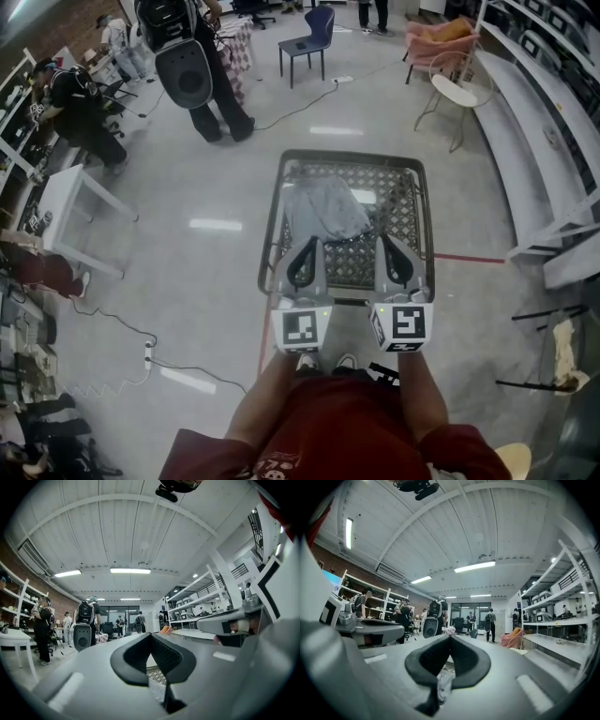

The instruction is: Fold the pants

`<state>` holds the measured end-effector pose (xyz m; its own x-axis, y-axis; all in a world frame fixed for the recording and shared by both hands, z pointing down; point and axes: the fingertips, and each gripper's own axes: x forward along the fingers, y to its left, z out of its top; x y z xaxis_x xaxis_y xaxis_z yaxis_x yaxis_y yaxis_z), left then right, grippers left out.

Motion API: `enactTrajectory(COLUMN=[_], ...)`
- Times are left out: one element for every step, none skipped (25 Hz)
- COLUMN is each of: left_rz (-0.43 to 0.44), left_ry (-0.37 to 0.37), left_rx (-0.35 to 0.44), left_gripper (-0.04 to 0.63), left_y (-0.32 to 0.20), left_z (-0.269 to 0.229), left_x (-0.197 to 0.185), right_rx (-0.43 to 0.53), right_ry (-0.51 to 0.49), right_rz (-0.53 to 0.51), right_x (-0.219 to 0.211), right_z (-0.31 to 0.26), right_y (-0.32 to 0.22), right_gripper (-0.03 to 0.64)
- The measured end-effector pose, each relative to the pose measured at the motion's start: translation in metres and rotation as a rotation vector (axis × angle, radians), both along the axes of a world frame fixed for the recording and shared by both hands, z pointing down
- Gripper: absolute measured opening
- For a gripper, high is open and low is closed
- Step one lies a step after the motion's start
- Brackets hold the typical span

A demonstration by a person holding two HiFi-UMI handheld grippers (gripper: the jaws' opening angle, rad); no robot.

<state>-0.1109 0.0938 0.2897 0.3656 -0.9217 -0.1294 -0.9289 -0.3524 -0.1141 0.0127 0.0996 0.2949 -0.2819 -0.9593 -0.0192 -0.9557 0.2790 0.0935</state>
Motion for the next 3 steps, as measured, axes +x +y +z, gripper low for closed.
enactTrajectory(left_rz=[-0.001, -0.002, -0.003], left_ry=[0.0, 0.0, -0.001], left_rx=[-0.004, -0.008, -0.012], left_gripper=[0.005, 0.005, 0.005], left_y=[0.001, 0.0018, 0.0026], left_z=[0.0009, 0.0019, 0.003], left_x=[0.0009, 0.0019, 0.0028], right_rx=[0.0, 0.0, 0.001], right_ry=[0.0, 0.001, 0.002], right_rz=[-0.001, -0.003, -0.004], right_x=[0.0009, 0.0018, 0.0027], right_z=[0.0003, 0.0006, 0.001], right_y=[0.0011, 0.0021, 0.0031], right_gripper=[0.002, 0.002, 0.002])
